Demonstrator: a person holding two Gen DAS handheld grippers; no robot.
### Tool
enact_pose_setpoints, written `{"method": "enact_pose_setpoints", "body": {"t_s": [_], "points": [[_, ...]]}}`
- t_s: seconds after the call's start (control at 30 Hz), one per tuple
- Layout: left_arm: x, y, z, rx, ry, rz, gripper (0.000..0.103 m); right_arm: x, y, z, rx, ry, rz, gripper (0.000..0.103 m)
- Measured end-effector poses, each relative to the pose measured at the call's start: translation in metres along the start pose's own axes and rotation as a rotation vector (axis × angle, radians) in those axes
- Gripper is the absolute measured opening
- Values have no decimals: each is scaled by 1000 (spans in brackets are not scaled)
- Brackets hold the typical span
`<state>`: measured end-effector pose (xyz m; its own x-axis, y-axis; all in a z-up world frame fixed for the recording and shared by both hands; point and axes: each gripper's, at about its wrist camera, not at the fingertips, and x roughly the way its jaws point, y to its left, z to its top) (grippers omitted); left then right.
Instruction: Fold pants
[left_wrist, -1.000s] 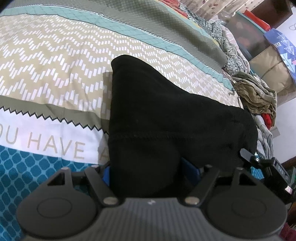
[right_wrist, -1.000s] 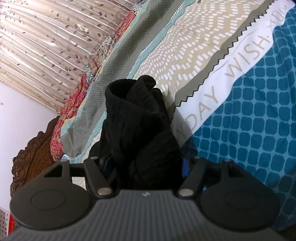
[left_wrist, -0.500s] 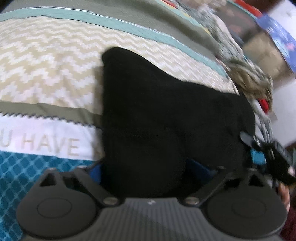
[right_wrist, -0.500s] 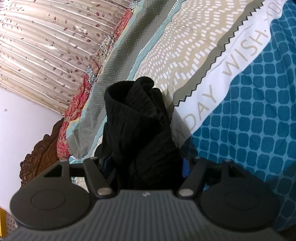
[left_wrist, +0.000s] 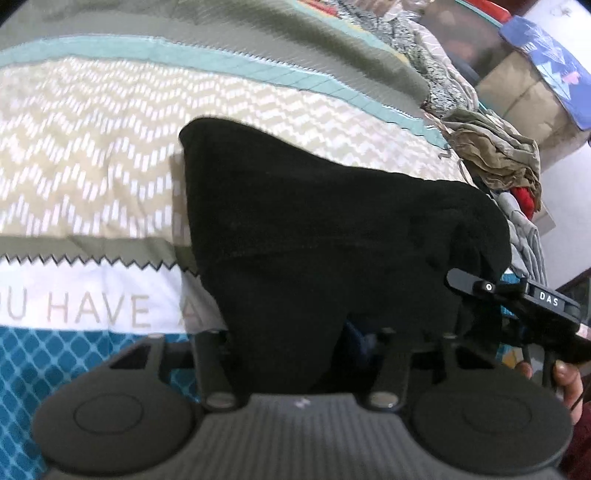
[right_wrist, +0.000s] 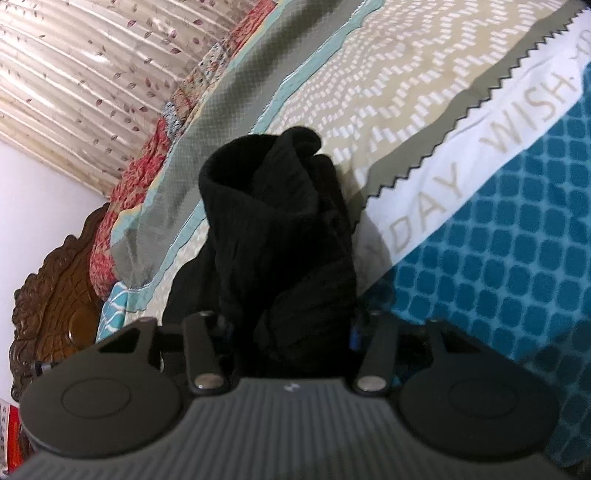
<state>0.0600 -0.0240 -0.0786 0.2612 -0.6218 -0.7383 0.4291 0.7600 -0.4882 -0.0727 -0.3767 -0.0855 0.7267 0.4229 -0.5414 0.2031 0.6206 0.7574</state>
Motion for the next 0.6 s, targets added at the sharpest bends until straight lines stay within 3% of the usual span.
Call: {"method": "enact_pose_setpoints", "body": {"t_s": [0.13,0.33,0.6], "points": [[-20,-11,7,41,-59,-12,37,-2,26,-1,-102,-21,7,45],[-58,-17,32,49,-175,-42,36,-5,59,11,-183,-69,80,44],[-82,-12,122,128,-315,12,36,31,108,76,-272,-139,151,44]]}}
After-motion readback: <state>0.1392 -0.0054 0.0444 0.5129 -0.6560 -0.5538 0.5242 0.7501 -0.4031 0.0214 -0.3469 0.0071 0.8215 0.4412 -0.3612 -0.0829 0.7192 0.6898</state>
